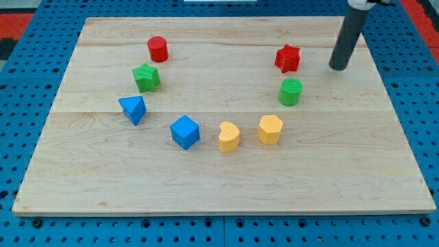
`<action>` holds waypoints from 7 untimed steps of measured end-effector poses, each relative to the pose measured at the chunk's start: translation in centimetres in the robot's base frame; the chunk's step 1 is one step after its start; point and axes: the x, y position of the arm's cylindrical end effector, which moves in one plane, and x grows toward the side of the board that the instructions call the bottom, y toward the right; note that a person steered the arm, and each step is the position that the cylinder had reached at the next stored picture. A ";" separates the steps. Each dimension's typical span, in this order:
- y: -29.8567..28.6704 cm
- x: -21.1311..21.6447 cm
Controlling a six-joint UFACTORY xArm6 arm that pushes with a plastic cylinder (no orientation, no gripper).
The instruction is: Move green circle into red circle and green star
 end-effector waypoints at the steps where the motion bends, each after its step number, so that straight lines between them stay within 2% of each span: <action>1: -1.7 3.4; 2: -3.3 5.0; 3: -8.1 5.6; 4: -15.6 5.6; 5: -20.1 5.0; 6: -20.6 2.6; 7: -23.7 1.2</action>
